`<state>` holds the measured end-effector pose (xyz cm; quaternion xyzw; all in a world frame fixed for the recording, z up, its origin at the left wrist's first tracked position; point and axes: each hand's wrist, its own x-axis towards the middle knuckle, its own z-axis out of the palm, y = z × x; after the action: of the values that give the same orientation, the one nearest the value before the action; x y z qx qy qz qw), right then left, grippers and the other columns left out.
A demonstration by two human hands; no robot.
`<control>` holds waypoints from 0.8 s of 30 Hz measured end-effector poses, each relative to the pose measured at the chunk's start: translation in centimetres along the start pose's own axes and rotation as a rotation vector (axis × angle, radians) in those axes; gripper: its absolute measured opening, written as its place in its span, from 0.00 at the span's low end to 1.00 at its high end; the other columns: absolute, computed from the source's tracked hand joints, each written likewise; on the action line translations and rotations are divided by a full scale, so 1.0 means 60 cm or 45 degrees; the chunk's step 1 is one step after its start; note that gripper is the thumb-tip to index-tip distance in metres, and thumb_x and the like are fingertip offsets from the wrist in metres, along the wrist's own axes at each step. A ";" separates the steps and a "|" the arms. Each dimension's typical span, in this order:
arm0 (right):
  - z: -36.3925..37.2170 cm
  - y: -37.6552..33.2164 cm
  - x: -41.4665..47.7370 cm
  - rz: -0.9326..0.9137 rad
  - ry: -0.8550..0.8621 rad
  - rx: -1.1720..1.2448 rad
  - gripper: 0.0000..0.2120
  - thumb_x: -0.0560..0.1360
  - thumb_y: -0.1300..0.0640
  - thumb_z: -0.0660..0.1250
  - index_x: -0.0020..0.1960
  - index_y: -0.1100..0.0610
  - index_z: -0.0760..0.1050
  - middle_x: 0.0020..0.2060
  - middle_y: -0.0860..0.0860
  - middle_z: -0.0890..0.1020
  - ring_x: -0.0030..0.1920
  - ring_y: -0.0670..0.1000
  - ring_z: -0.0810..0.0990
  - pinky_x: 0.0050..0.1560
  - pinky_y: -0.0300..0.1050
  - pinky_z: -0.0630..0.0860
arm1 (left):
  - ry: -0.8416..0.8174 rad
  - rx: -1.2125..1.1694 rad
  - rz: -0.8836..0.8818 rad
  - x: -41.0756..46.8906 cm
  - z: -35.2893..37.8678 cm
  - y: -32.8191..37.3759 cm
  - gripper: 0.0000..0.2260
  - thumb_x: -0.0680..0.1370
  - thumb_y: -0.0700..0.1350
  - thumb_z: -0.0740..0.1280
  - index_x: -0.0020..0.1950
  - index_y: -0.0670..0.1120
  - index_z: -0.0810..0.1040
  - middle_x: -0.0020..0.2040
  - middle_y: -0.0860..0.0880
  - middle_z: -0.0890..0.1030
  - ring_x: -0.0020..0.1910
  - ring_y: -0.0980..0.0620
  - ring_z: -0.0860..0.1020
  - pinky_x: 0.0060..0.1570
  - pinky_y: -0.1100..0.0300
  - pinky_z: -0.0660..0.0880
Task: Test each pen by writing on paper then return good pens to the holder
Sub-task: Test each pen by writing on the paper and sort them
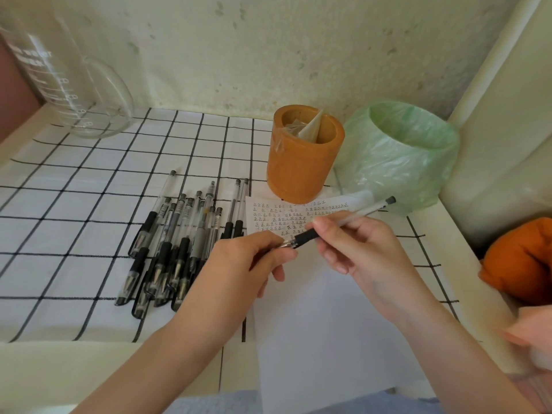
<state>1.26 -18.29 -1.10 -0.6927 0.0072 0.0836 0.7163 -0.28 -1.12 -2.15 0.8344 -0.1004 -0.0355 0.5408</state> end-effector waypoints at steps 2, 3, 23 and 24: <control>0.002 0.005 0.003 0.004 0.021 -0.016 0.14 0.65 0.51 0.71 0.42 0.62 0.81 0.25 0.49 0.75 0.26 0.47 0.68 0.25 0.34 0.64 | 0.004 0.067 0.052 -0.002 0.003 -0.003 0.12 0.75 0.48 0.66 0.32 0.47 0.73 0.23 0.57 0.72 0.22 0.56 0.67 0.26 0.64 0.65; 0.002 0.007 0.003 0.012 0.024 -0.010 0.14 0.65 0.51 0.71 0.42 0.62 0.81 0.25 0.49 0.75 0.26 0.47 0.68 0.25 0.34 0.64 | 0.007 0.086 0.065 -0.002 0.004 -0.004 0.13 0.76 0.48 0.66 0.31 0.48 0.72 0.23 0.58 0.72 0.23 0.56 0.67 0.27 0.61 0.66; -0.002 0.007 0.064 0.350 0.145 0.195 0.14 0.80 0.55 0.59 0.51 0.67 0.73 0.33 0.58 0.84 0.27 0.48 0.77 0.26 0.36 0.73 | 0.212 1.326 -0.166 -0.002 -0.038 -0.016 0.15 0.76 0.63 0.55 0.49 0.52 0.66 0.38 0.55 0.75 0.32 0.56 0.71 0.26 0.68 0.61; -0.003 0.007 0.063 0.322 0.149 0.108 0.13 0.81 0.55 0.59 0.49 0.66 0.73 0.33 0.58 0.84 0.27 0.48 0.77 0.25 0.36 0.72 | 0.205 1.363 -0.180 -0.002 -0.037 -0.019 0.16 0.75 0.64 0.55 0.50 0.51 0.66 0.39 0.55 0.75 0.33 0.56 0.72 0.25 0.67 0.61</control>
<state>4.97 -18.06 -1.99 -0.6590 0.1397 0.1321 0.7271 0.10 1.34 -2.29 0.9979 -0.0062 0.0484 0.0427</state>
